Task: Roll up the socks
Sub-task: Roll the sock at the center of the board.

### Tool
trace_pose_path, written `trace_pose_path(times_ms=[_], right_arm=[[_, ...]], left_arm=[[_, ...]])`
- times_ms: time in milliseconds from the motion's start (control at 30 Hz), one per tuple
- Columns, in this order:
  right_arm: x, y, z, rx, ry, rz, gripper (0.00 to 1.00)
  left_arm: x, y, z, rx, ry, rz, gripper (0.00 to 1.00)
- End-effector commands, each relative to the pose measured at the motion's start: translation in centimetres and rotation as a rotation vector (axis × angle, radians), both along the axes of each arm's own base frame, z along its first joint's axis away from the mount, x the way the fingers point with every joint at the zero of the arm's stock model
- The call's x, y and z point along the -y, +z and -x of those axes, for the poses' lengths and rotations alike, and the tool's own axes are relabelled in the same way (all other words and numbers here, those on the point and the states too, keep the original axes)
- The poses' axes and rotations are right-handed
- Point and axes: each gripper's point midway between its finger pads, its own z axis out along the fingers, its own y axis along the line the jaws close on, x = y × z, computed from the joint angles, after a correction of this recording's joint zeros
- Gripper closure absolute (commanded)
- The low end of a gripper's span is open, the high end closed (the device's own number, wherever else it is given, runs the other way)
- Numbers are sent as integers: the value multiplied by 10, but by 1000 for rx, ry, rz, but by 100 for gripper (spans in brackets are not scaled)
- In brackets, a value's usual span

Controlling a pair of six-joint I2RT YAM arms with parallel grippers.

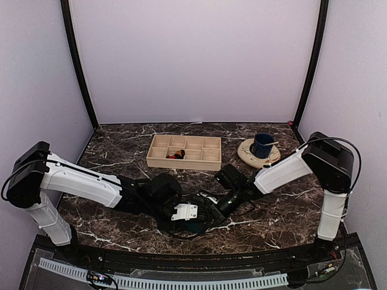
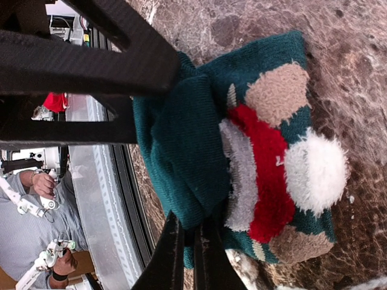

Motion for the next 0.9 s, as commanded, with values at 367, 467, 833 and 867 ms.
trace_pose_path(times_ms=[367,467,833,867], right_arm=[[2,-6,2,-30,17,14,100],[2,-7,2,-31,17,16,100],[4,-11,-2,-12,0,37,98],[5,-11,-3,-9,-2,39,96]], left_arm=[[6,-13,5,-26,-37,-58,64],[7,-14,6,-36,-48,-68,71],[-2,-28,21,-160,-61,-155,91],[-3,-27,22,-183,-58,-156,91]])
